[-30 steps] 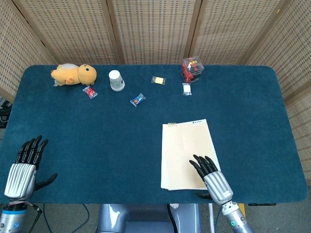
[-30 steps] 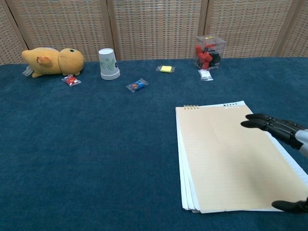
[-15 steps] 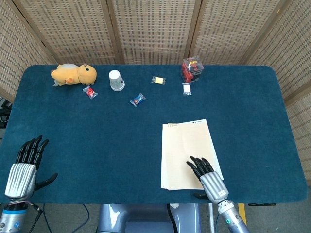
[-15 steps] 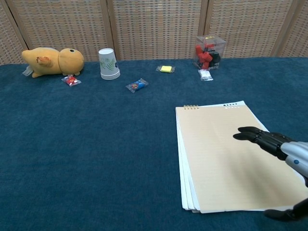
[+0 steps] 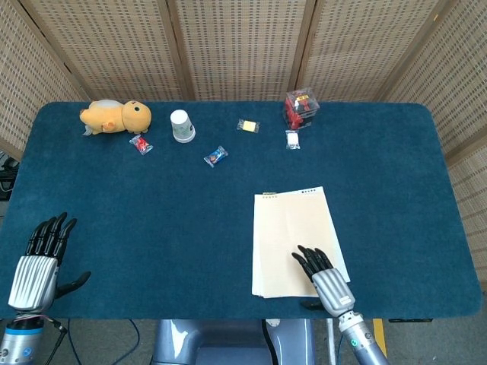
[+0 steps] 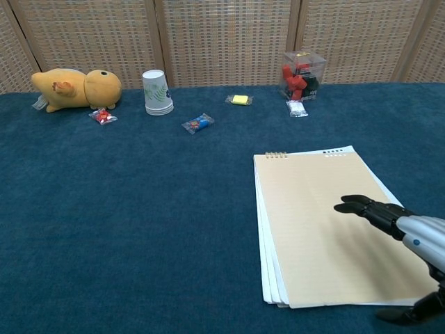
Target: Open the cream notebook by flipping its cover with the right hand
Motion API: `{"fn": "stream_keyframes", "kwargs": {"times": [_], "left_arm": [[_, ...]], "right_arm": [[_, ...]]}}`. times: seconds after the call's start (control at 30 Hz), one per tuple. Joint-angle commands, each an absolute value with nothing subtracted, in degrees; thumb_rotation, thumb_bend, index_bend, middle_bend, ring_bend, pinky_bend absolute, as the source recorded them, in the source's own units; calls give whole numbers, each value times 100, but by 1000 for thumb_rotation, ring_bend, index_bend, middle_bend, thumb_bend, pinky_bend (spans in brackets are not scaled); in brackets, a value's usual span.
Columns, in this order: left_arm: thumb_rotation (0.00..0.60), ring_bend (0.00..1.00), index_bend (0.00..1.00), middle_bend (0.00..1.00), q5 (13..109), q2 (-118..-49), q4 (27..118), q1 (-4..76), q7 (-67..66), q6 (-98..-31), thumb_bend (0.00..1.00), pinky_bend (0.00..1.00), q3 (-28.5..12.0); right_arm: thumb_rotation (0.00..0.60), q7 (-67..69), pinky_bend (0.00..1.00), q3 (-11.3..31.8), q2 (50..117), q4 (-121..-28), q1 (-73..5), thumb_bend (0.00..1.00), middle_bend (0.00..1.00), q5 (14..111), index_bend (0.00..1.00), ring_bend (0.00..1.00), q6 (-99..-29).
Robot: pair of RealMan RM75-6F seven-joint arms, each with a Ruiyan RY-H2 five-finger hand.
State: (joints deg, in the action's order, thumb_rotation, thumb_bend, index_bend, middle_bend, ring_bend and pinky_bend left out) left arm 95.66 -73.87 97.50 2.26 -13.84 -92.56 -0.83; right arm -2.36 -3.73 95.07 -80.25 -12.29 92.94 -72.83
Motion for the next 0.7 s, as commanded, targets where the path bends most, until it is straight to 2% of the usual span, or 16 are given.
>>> {"fn": "stream_keyframes", "kwargs": {"times": [0.03, 0.63, 0.7], "left_arm": [[600, 0, 0, 0, 9574, -7393, 9747, 228, -1389, -9257, 141, 50, -81], [600, 0, 0, 0, 9592, -7399, 9752, 222, -1406, -9271, 141, 51, -75], [600, 0, 0, 0, 9604, -7403, 9747, 220, -1400, -9281, 140, 51, -74]], "right_arm": [[600, -173, 0, -341, 9539, -7965, -1243, 225, 0, 9231, 69, 0, -7253], [600, 60, 0, -281, 9629, -7685, -1287, 226, 0, 9003, 69, 0, -7126], [600, 77, 0, -277, 9644, -7667, -1286, 265, 0, 9015, 72, 0, -7155]]}}
